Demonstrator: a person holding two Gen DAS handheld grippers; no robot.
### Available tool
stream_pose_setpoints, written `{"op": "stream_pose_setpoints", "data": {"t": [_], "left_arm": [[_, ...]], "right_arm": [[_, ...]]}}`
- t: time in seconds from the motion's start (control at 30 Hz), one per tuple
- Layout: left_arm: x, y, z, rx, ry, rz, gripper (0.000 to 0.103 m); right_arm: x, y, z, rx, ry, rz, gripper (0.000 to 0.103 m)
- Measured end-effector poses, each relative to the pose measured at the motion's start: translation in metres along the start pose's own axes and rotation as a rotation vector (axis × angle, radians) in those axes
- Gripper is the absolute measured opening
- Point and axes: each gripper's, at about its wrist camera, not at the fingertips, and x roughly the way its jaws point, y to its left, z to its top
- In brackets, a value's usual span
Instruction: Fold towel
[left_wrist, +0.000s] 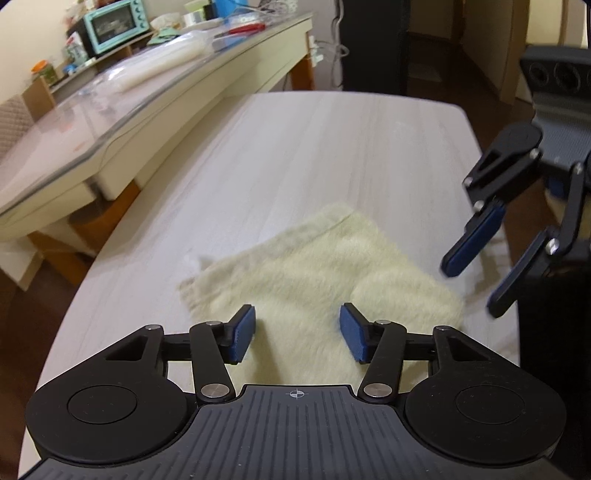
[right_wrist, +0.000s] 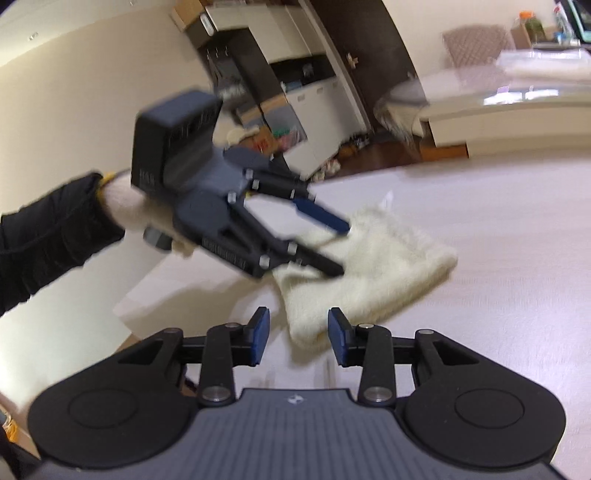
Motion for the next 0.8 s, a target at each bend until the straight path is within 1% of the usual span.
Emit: {"op": "stream_pose_setpoints", "data": {"t": [0.07, 0.13, 0.17, 0.2, 0.3, 0.33, 0.43, 0.53, 0.6, 0.67, 0.7, 0.8], "left_arm": [[0.0, 0.003, -0.005, -0.018, -0.005, 0.009, 0.06], [0.001, 0.005, -0.008, -0.048, -0.015, 0.012, 0.061], [0.0, 0.006, -0.008, -0.059, -0.018, 0.014, 0.061], [-0.002, 0.005, -0.009, -0.063, -0.02, 0.019, 0.06], [-0.012, 0.004, -0.01, -0.072, -0.028, 0.051, 0.058], [-0.016, 0.003, -0.011, -0.079, -0.029, 0.064, 0.056], [-0.024, -0.002, -0.015, -0.096, -0.034, 0.085, 0.056], [-0.029, -0.009, -0.02, -0.106, -0.034, 0.11, 0.056], [-0.028, -0.014, -0.026, -0.105, -0.022, 0.134, 0.056], [-0.025, -0.016, -0.031, -0.105, -0.006, 0.148, 0.056], [-0.025, -0.015, -0.032, -0.117, -0.012, 0.147, 0.056], [-0.027, -0.015, -0.033, -0.132, -0.023, 0.147, 0.056]], "right_arm": [[0.005, 0.0, 0.0, -0.018, 0.01, 0.017, 0.039], [0.018, 0.0, -0.001, -0.037, 0.061, 0.008, 0.041], [0.02, 0.0, -0.002, -0.043, 0.07, 0.006, 0.041], [0.021, 0.001, -0.002, -0.049, 0.075, 0.005, 0.041], [0.009, 0.003, 0.005, -0.089, 0.04, -0.018, 0.04], [0.006, 0.002, 0.008, -0.116, 0.033, -0.046, 0.04], [0.0, -0.003, 0.016, -0.2, 0.023, -0.13, 0.04], [0.007, -0.009, 0.025, -0.281, 0.039, -0.195, 0.04], [0.014, -0.013, 0.03, -0.323, 0.046, -0.236, 0.04], [0.022, -0.02, 0.036, -0.33, 0.075, -0.268, 0.04], [0.026, -0.025, 0.038, -0.323, 0.087, -0.282, 0.04], [0.025, -0.044, 0.045, -0.184, 0.081, -0.228, 0.04]]}}
